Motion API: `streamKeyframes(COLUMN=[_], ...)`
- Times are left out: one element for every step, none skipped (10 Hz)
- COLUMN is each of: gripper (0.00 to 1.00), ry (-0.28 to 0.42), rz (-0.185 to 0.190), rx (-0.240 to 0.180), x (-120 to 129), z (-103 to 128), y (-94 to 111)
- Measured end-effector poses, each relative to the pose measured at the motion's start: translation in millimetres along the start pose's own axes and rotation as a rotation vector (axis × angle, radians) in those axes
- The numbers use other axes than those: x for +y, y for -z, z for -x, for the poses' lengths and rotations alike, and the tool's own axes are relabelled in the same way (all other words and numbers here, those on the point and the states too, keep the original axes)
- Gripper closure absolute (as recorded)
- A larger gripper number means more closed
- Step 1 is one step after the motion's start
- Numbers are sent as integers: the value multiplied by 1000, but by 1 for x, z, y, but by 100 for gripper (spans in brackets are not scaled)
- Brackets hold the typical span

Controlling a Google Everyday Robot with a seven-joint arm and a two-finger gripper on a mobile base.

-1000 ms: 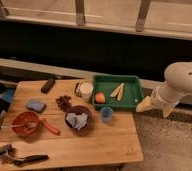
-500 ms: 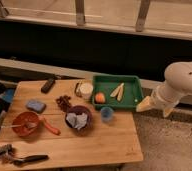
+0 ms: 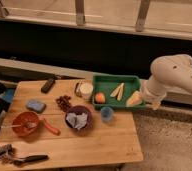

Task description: Place grapes in paper cup

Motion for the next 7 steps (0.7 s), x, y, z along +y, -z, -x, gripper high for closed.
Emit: streamKeyframes(gripper=[25, 25, 25, 25, 25, 25, 25], ry=[33, 66, 97, 132, 169, 207, 254], rz=[11, 23, 36, 49, 63, 78, 95], rx=[-7, -13, -19, -27, -34, -39, -39], x=[26, 53, 77, 105, 132, 160, 189], z=[5, 8, 10, 12, 13, 12, 10], y=[0, 0, 1, 3, 4, 5, 6])
